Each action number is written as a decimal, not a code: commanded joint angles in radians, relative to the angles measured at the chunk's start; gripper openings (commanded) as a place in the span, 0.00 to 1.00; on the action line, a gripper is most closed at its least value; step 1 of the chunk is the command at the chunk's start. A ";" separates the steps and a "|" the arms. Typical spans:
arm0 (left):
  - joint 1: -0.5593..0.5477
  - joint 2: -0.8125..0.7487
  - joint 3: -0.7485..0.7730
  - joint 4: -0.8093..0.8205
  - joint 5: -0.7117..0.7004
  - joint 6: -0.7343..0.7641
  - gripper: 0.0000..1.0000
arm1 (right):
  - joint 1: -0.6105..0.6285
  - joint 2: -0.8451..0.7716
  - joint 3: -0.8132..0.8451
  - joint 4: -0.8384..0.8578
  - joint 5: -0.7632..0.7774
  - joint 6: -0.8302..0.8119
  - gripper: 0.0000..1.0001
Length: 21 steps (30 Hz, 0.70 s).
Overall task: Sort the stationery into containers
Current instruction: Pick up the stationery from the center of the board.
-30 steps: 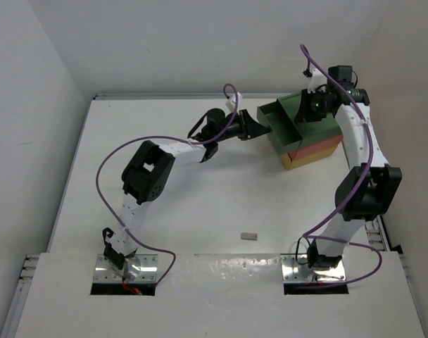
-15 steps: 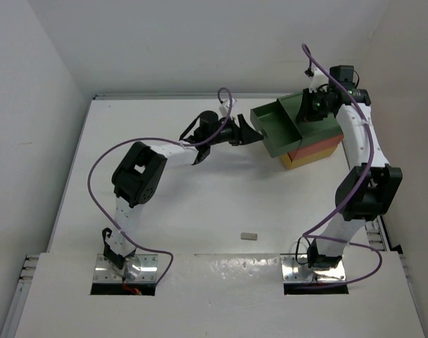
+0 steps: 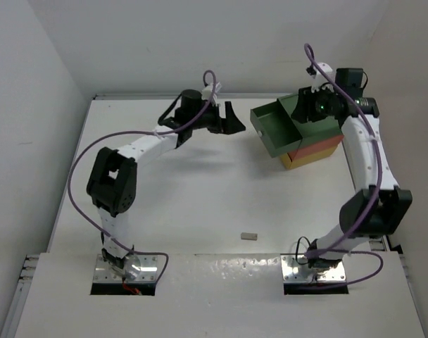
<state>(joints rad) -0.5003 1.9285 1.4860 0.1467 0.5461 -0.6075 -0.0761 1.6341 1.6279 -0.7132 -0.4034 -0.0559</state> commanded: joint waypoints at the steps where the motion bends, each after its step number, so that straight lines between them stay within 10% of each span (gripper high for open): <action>1: 0.087 -0.118 0.057 -0.388 -0.038 0.260 1.00 | 0.112 -0.186 -0.034 0.031 -0.081 -0.204 0.49; 7: 0.287 -0.363 -0.142 -0.434 -0.011 0.374 1.00 | 0.390 -0.310 -0.244 -0.154 -0.052 -0.346 0.55; 21: 0.591 -0.622 -0.331 -0.555 -0.005 0.439 1.00 | 0.929 -0.235 -0.849 0.174 0.314 -0.089 0.49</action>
<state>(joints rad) 0.0635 1.3621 1.1675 -0.3840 0.5335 -0.2096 0.8089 1.3857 0.8116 -0.6689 -0.2169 -0.2188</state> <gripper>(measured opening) 0.997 0.491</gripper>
